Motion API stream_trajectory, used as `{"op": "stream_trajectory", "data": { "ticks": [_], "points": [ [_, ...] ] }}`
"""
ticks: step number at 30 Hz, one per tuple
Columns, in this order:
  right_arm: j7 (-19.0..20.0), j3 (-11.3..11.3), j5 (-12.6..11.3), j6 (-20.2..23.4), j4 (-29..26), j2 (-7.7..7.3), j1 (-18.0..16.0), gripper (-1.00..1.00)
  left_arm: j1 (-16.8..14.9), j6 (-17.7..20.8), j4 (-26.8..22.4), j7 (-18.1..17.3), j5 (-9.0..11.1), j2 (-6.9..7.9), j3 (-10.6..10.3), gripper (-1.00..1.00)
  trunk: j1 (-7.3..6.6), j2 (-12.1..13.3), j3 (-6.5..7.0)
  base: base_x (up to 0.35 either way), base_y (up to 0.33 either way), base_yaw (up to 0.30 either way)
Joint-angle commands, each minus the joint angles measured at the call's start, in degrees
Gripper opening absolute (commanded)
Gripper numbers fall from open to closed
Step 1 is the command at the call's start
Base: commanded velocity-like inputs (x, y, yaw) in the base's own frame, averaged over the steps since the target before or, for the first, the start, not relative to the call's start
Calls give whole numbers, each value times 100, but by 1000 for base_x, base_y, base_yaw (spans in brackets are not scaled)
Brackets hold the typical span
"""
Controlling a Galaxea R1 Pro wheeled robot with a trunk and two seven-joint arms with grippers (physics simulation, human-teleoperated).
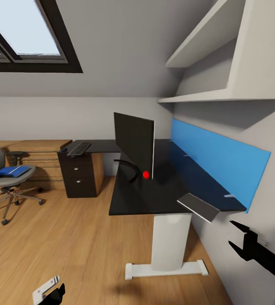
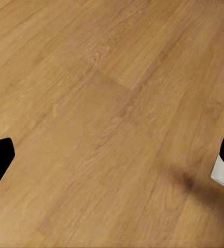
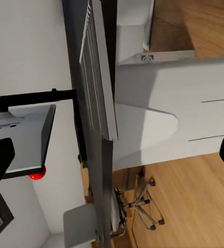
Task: In the bedroom, organize the workspace by keeping the computer under the desk, ensuring the monitor is on the desk, placing the keyboard on the desk next to the monitor, placing the mouse on the desk next to the keyboard, moving the folder from the swivel chair onto the desk next to the mouse, stacking the notebook on top of the folder with the pen on top of the notebook, and positioning the swivel chair next to the desk.
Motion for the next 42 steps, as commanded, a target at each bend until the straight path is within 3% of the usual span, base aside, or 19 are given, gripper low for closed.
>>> {"op": "stream_trajectory", "data": {
  "ticks": [1, 18, 31, 42],
  "points": [
    [2, -8, 7, 28, 2, 2, -4, 100, -8, -48, -5, 36, 60, 9, -48, 100, 1, -3, -6, 207, -24, 0],
    [-8, 40, 48, 25, 2, 24, -5, 100, -8, -48, 2, 42, 60, 6, -48, 100, 1, -3, -6, 78, -31, 0],
    [-24, 207, 434, -113, -2, 234, -4, 100, -6, -48, 72, 42, 62, -34, -47, 100, 1, -3, -6, 0, 0, 0],
    [-25, 211, 481, -123, -6, 249, -4, 100, -9, -48, 110, 42, 60, -60, -48, 100, 1, -3, -6, 0, 0, 0]
  ]
}}
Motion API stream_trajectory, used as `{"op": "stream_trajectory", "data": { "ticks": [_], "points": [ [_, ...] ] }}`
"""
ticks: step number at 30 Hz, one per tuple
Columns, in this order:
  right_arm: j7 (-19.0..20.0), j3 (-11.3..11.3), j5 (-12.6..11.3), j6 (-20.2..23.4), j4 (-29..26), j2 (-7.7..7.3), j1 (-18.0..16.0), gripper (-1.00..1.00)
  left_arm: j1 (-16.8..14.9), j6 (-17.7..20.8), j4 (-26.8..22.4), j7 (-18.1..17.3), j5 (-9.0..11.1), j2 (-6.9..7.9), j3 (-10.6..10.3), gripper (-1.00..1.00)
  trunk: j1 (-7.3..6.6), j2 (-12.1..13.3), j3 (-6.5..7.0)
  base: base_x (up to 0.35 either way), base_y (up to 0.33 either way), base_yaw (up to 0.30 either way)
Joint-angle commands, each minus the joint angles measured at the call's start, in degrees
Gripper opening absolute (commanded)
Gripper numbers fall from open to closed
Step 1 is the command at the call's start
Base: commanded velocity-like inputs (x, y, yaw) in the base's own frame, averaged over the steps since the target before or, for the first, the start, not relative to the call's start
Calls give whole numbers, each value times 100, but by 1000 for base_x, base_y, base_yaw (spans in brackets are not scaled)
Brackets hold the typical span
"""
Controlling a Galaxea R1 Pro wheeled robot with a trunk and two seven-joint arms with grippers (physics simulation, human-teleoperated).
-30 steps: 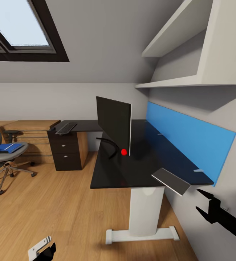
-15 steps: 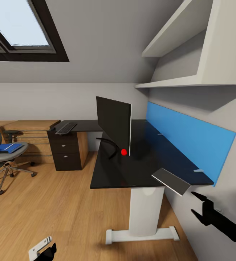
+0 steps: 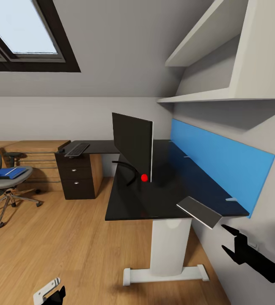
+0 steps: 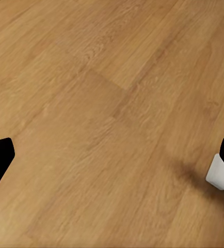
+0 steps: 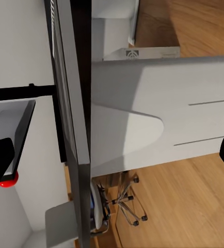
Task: In the bedroom, organize the workspace by keeping the computer under the desk, ensuring the monitor is on the desk, placing the keyboard on the desk next to the monitor, placing the mouse on the desk next to the keyboard, moving the folder from the swivel chair onto the desk next to the mouse, stacking the notebook on top of the folder with the pen on top of the notebook, and positioning the swivel chair next to the desk.
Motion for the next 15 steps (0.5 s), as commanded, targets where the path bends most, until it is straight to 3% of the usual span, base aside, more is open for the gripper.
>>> {"op": "stream_trajectory", "data": {
  "ticks": [1, 15],
  "points": [
    [-1, -10, -1, 29, 1, 1, -4, 100, -7, -47, -5, 35, 58, 9, -48, 100, -1, -3, -6, 0, 0, 0],
    [-1, -5, 3, 28, 0, 2, -4, 100, -6, -48, 4, 35, 60, 5, -42, 100, -1, -3, -6, 55, 0, 0]
  ]
}}
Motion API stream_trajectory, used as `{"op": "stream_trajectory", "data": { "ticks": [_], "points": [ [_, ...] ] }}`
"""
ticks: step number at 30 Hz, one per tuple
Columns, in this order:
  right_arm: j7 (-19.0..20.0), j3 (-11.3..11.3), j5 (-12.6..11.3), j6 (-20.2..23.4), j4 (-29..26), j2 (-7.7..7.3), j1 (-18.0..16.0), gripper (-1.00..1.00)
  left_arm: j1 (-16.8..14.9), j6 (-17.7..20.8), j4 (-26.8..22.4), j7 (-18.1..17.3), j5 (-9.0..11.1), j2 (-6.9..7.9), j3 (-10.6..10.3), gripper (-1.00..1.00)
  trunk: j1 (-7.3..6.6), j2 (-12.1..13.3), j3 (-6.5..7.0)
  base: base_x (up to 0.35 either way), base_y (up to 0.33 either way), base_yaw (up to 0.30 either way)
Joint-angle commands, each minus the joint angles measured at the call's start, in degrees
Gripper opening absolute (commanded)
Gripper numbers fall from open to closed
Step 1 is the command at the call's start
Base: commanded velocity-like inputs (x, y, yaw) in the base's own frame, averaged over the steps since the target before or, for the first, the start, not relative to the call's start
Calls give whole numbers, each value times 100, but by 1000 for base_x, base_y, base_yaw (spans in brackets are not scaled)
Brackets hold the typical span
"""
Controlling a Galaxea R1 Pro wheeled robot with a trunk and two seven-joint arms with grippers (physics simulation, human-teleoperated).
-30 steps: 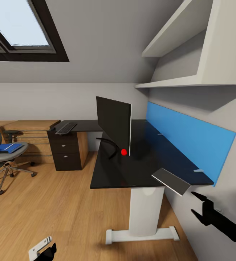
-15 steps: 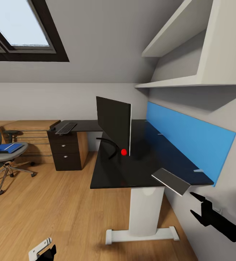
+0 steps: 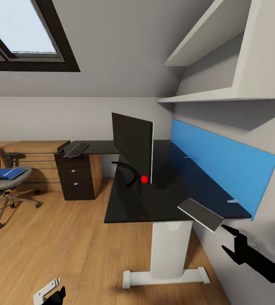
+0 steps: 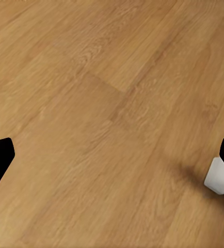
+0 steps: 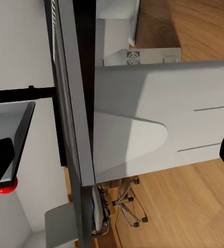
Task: In the bedroom, organize the workspace by keeping the computer under the desk, ensuring the monitor is on the desk, placing the keyboard on the desk next to the monitor, placing the mouse on the desk next to the keyboard, moving the folder from the swivel chair onto the desk next to the mouse, stacking the notebook on top of the folder with the pen on top of the notebook, and positioning the swivel chair next to the desk.
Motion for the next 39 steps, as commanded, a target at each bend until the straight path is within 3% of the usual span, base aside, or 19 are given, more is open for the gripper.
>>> {"op": "stream_trajectory", "data": {
  "ticks": [1, 39],
  "points": [
    [-1, -9, 1, 25, 1, 1, -4, 100, -7, -46, -5, 35, 60, 8, -51, 100, 0, -3, -6, 9, 0, 0],
    [-1, -6, 9, 20, 1, 1, -4, 100, -7, -46, 5, 41, 61, 9, -46, 100, 0, -3, -6, 47, 45, 0]
  ]
}}
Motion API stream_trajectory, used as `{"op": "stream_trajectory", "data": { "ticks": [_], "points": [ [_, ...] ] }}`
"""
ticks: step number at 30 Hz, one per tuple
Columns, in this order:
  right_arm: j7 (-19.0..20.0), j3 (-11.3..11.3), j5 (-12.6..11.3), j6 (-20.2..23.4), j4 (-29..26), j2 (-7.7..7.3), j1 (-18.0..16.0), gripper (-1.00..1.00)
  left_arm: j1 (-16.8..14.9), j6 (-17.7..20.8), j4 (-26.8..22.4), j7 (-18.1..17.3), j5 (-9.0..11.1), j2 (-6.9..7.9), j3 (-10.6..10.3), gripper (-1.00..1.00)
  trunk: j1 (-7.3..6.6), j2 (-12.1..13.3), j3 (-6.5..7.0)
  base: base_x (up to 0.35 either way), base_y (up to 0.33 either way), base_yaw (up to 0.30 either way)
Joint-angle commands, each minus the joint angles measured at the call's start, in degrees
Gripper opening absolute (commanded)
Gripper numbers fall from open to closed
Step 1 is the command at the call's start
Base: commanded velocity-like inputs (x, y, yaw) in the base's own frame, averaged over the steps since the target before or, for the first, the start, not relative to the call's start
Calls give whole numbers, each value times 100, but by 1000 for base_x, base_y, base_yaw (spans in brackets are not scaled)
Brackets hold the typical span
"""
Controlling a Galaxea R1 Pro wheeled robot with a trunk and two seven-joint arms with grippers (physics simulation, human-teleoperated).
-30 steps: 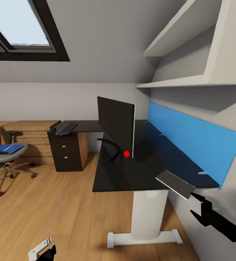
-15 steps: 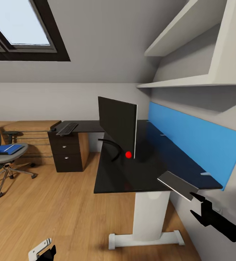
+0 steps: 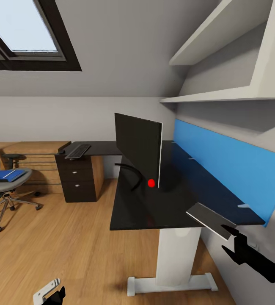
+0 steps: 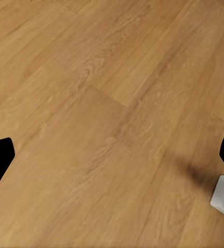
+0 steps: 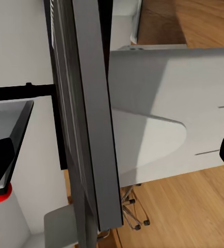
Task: In the bedroom, organize the workspace by keeping the computer under the desk, ensuring the monitor is on the desk, placing the keyboard on the desk next to the monitor, placing the mouse on the desk next to the keyboard, moving the folder from the swivel chair onto the desk next to the mouse, stacking the notebook on top of the folder with the pen on top of the notebook, and positioning the swivel chair next to the desk.
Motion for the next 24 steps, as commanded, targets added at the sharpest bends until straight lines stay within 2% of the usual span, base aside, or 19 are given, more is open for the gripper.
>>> {"op": "stream_trajectory", "data": {
  "ticks": [1, 15, 16, 24],
  "points": [
    [-1, -10, 0, 29, 1, 1, -4, 100, -8, -47, -6, 34, 60, 10, -48, 100, -1, -3, -6, 5, 2, 0],
    [-161, -10, -3, 29, -6, 1, -4, 100, -8, -47, 3, 37, 60, 9, -48, 100, -1, -3, -6, 1, 0, 0],
    [-171, -10, -4, 29, -7, 1, -4, -100, -9, -47, 10, 37, 60, 10, -48, 100, -1, -3, -6, 0, 0, 0],
    [-209, -10, -6, 29, -8, 2, -4, -100, -9, -47, 68, 35, 59, 4, -56, 100, -1, -3, -6, 0, 0, 0]
  ]
}}
